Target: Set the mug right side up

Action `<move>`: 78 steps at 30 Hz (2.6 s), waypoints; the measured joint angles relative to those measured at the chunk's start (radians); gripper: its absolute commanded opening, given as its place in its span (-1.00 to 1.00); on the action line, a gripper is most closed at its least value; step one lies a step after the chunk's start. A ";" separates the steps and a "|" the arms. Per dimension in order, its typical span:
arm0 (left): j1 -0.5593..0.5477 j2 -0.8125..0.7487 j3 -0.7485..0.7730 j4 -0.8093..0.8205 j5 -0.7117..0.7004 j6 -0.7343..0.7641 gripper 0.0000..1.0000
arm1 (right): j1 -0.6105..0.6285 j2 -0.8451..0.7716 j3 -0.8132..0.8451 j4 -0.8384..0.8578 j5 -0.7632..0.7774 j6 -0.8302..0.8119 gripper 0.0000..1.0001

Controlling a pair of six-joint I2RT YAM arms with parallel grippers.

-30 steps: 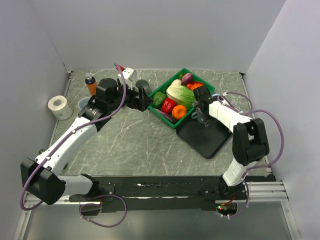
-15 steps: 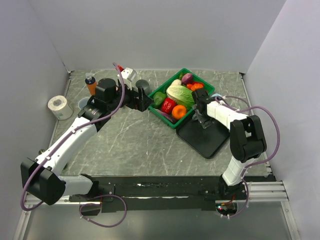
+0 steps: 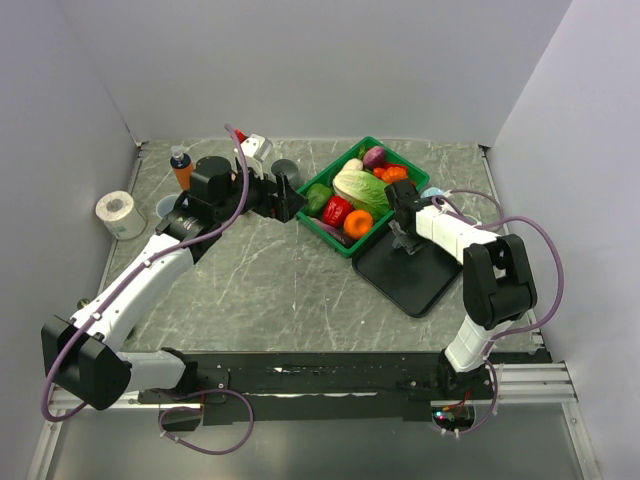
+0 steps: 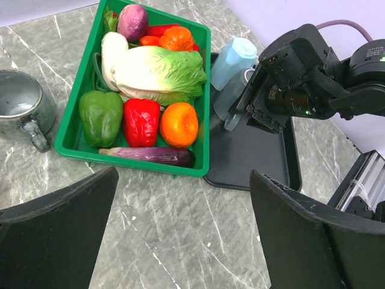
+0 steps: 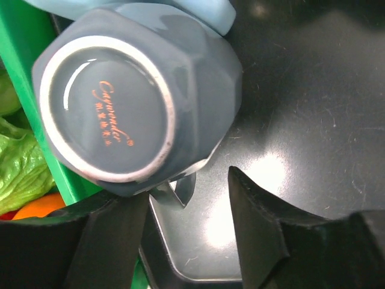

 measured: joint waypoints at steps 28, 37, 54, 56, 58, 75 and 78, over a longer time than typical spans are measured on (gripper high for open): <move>0.002 0.012 -0.006 0.000 0.000 -0.008 0.93 | -0.007 0.007 0.025 0.101 -0.084 -0.249 -1.00; 0.002 0.012 -0.007 0.000 0.000 -0.015 0.93 | -0.010 -0.064 -0.027 0.134 -0.173 -0.292 -1.00; 0.006 -0.012 -0.009 0.077 0.119 -0.203 0.93 | -0.010 -0.616 -0.210 0.304 -0.555 -0.319 -1.00; 0.007 -0.021 -0.014 0.111 0.146 -0.246 0.93 | -0.010 -0.638 -0.221 0.382 -0.629 -0.318 -1.00; 0.008 -0.029 -0.027 0.169 0.192 -0.311 0.93 | -0.010 -0.649 -0.231 0.476 -0.713 -0.317 -1.00; -0.077 0.047 -0.112 0.725 0.395 -0.748 0.93 | 0.018 -0.674 -0.241 1.147 -1.037 -0.158 -1.00; -0.092 0.090 -0.109 0.842 0.398 -0.837 0.93 | 0.027 -0.675 -0.241 1.200 -1.052 -0.135 -1.00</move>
